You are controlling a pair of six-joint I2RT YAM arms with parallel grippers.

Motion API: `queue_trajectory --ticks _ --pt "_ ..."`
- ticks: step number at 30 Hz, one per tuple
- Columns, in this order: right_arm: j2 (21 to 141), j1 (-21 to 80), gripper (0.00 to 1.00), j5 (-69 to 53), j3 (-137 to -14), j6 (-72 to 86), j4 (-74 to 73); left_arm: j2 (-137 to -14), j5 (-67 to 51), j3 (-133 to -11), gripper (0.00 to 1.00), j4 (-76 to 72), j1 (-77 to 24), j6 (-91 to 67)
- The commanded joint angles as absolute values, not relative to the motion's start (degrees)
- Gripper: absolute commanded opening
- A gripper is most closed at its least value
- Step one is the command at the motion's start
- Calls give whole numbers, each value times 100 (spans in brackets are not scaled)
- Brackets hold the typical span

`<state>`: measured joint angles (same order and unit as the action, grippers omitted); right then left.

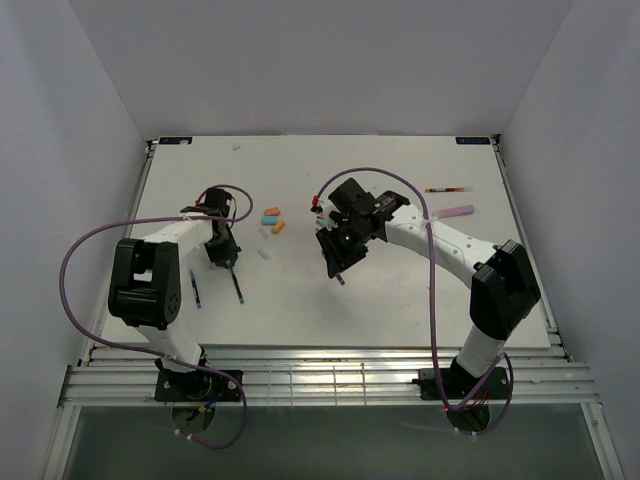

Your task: Open the pen caps

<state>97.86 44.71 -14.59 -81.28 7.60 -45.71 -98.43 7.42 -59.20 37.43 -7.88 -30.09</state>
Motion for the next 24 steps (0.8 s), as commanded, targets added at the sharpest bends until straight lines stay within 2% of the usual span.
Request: queue_trajectory --ticks 1,3,6,9,16,24 --pt "9694 4474 42 -1617 -8147 966 -4482 -9738 659 -5783 16 3822 -817 -3085" --pt "9686 4474 42 -1635 -8252 1037 -4526 -9616 685 -5914 6 3972 -817 -3120" --pt "9773 4500 43 -1889 -8455 1134 -4535 -9283 563 -6038 1 4209 -817 -3190" --pt "9826 4605 46 -2310 -8569 1230 -4413 -8948 274 -6056 0 4412 -817 -3427" --pt "9799 4869 50 -3979 -8121 2354 -2630 -7859 -1141 -5827 0 4509 -896 -4227" --pt "10081 5387 51 -4017 -7963 3506 -1189 -6488 -1898 -5484 0 4517 -976 -4965"
